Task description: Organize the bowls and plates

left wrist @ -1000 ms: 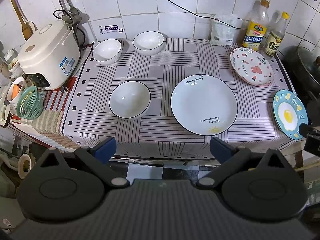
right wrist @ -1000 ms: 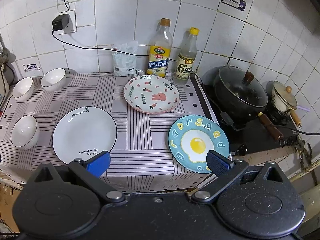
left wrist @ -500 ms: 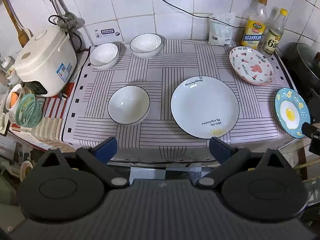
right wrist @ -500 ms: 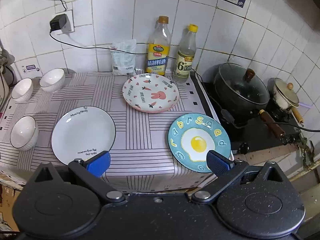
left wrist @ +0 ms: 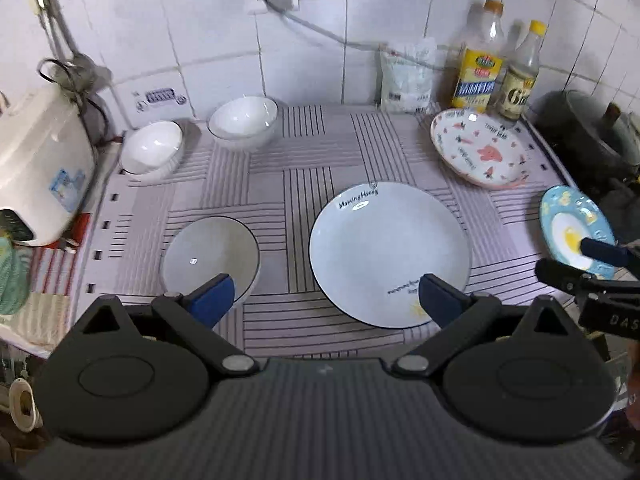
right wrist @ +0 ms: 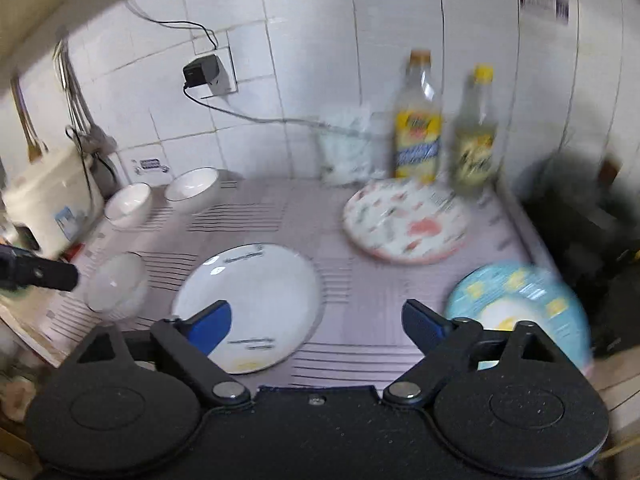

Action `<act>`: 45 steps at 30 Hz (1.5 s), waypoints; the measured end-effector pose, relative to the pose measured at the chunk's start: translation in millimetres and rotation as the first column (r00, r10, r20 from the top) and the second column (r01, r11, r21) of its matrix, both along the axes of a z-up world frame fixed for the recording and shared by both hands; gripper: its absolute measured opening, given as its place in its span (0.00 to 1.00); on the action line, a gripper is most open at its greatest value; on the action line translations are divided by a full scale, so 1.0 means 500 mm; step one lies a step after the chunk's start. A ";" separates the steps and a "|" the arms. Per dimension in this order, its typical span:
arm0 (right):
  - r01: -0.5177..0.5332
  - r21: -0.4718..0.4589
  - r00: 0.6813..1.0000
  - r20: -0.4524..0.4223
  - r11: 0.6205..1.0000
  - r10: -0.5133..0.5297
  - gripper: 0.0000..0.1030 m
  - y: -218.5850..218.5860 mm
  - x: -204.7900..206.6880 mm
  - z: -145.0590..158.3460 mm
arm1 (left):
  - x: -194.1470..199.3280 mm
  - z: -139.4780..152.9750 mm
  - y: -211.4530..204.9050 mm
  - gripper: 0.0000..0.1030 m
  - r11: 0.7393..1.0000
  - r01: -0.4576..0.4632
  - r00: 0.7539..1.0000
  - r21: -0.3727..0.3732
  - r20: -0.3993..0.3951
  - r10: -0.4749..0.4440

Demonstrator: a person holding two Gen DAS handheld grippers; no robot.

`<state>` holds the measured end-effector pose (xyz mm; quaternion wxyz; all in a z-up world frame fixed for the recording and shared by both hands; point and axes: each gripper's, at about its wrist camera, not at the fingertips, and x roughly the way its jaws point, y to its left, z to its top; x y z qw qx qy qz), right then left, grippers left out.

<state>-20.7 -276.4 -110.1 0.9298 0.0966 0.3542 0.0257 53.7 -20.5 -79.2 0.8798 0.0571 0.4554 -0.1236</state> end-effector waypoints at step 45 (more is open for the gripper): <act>-0.051 0.319 0.999 0.012 0.946 0.049 0.22 -0.030 0.241 -0.256 | 0.274 -0.221 -0.048 0.26 0.997 0.070 0.982 -0.030 -0.172 -0.075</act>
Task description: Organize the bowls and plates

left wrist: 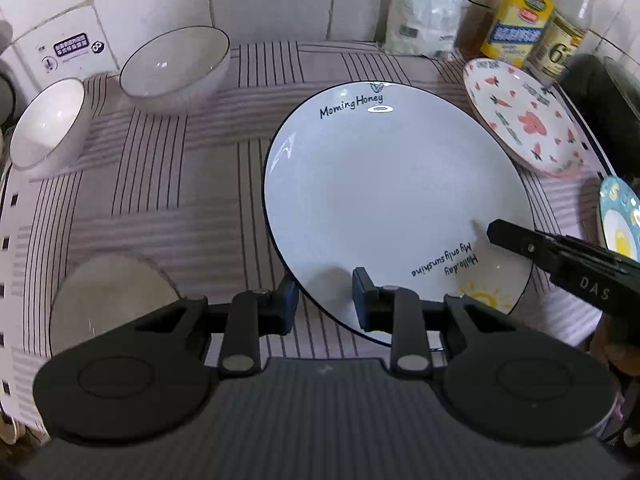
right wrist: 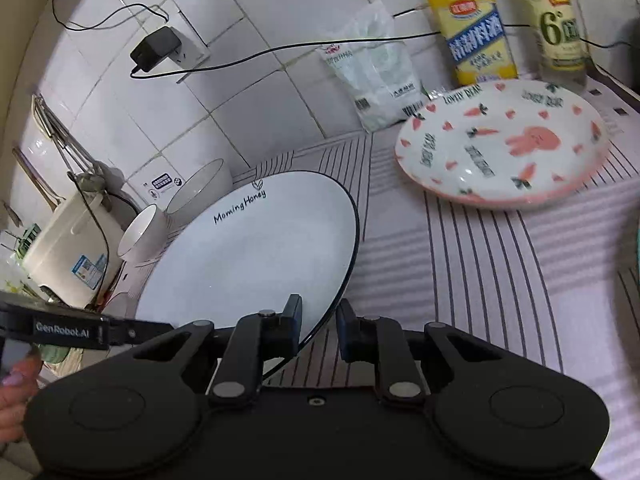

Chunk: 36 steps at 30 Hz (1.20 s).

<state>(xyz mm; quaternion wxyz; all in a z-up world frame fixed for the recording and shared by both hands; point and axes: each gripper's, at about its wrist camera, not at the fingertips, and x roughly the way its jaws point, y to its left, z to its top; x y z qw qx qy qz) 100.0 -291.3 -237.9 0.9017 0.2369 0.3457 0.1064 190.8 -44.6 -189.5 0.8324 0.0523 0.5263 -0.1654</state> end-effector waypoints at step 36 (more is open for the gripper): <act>0.073 -0.349 0.996 -0.028 0.934 -0.089 0.44 0.049 -0.064 0.128 | -0.003 0.092 -0.059 0.54 0.972 0.013 1.000 0.233 -0.023 -0.007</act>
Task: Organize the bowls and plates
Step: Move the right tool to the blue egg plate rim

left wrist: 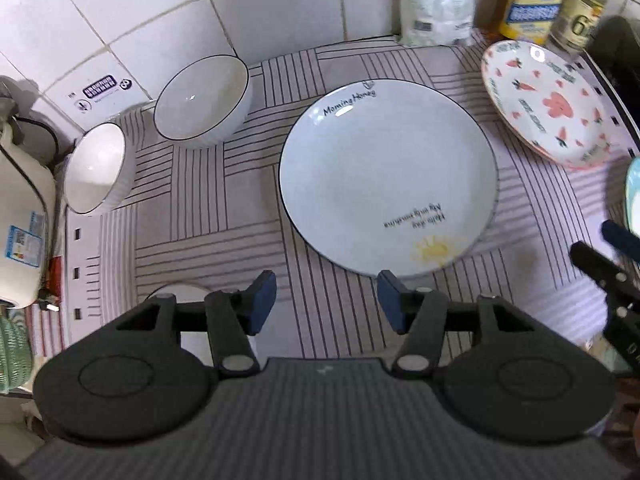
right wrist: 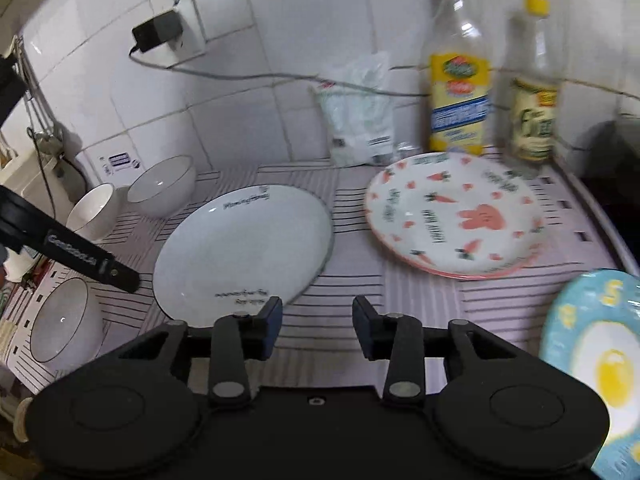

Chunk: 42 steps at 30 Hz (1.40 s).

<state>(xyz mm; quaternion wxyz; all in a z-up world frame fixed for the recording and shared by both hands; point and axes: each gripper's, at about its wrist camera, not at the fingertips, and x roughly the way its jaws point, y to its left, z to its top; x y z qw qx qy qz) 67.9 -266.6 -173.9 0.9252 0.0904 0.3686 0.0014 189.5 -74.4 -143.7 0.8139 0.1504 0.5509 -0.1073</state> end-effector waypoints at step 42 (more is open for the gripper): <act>0.542 -0.139 0.838 0.162 0.829 -0.521 0.72 -0.252 -0.287 -0.082 | -0.146 -0.060 -0.394 0.79 0.930 0.314 0.948 -0.189 0.005 -0.319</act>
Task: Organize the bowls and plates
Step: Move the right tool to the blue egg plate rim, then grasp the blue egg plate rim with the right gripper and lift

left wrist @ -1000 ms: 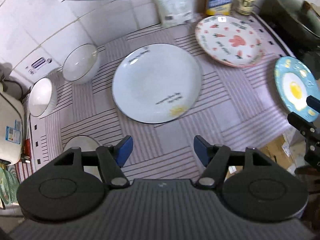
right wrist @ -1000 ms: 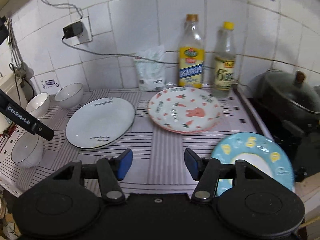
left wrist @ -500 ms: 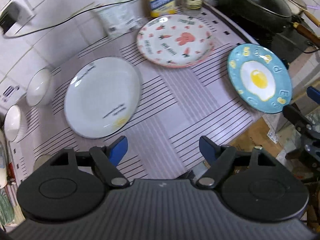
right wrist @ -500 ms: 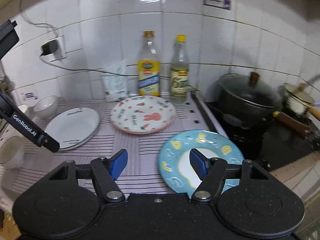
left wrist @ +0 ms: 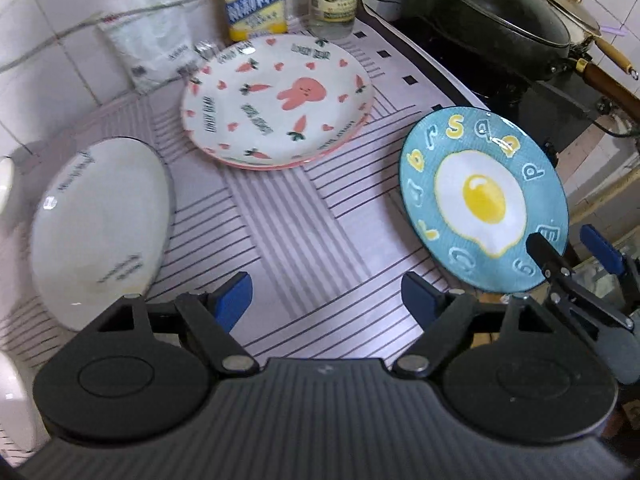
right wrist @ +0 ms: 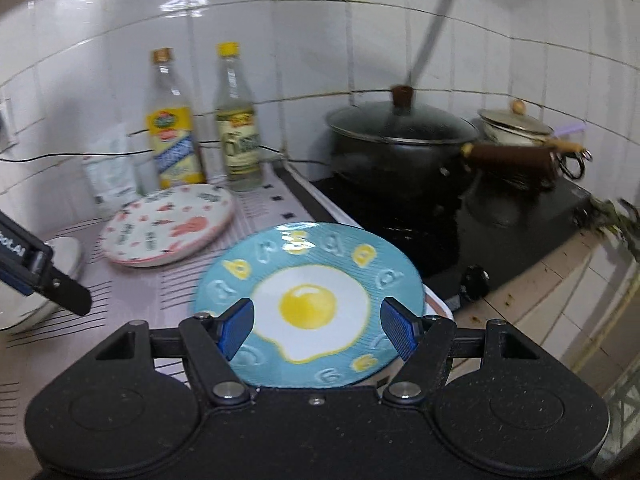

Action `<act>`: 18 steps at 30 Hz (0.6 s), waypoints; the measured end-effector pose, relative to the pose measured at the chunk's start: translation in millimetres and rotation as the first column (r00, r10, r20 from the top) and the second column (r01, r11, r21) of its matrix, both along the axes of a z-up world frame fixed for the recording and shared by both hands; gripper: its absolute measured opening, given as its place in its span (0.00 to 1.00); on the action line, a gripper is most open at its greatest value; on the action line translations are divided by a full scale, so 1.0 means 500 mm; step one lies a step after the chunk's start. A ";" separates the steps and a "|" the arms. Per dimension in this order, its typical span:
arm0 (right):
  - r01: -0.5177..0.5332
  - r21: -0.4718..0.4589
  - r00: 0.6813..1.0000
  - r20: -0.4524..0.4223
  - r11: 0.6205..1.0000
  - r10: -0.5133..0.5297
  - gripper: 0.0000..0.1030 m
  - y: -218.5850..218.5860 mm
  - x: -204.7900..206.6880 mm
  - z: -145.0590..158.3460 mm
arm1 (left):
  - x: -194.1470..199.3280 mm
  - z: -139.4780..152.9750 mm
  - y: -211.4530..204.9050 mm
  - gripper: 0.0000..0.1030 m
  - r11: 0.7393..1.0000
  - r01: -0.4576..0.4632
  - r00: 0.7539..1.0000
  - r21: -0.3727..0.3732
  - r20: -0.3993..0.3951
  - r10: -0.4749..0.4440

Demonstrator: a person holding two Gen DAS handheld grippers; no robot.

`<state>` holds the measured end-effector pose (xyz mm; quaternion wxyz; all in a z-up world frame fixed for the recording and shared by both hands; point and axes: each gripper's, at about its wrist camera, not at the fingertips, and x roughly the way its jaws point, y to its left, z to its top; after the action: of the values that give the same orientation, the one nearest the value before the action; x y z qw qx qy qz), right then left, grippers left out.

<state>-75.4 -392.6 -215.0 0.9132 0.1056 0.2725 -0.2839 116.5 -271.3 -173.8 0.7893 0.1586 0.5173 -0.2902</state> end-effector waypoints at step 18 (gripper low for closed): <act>0.173 0.139 0.983 0.028 0.975 -0.179 0.50 -0.103 0.032 -0.100 | 0.069 -0.129 -0.134 0.60 0.990 0.092 0.991 -0.104 -0.086 -0.101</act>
<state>-59.6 -444.1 -265.1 0.8805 0.1971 0.2622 -0.3423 151.3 -338.5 -238.3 0.7567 0.1304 0.5295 -0.3606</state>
